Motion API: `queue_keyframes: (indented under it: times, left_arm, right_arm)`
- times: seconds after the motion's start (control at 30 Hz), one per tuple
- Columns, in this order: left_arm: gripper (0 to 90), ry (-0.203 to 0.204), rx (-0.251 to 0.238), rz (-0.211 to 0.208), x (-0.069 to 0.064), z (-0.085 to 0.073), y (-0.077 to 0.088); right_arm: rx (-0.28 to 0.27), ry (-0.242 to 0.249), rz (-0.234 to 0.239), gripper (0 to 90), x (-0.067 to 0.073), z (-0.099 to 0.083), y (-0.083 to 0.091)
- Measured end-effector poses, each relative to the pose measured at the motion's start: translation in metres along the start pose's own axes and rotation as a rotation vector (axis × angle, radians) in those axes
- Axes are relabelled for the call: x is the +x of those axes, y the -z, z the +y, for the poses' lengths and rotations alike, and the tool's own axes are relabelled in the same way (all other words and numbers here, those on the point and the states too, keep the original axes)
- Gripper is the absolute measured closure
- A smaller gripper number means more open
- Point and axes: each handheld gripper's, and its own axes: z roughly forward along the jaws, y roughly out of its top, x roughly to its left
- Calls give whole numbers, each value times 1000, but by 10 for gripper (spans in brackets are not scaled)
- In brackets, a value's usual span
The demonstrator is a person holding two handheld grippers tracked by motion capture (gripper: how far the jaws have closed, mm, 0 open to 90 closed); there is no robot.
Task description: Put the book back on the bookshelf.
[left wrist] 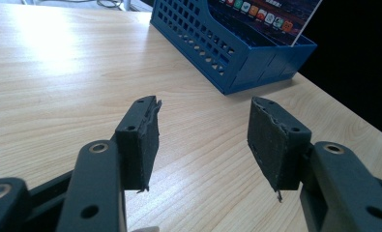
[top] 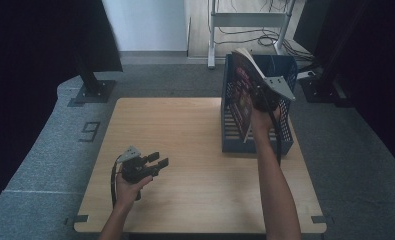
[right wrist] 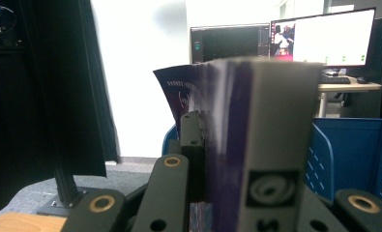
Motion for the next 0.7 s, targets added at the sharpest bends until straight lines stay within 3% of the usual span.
queue_keyframes:
  times: [0.7]
  left_arm:
    - [447,11,8,-3,3,-3,-1]
  right_arm:
    - [-6,2,-41,810,7,-6,-28]
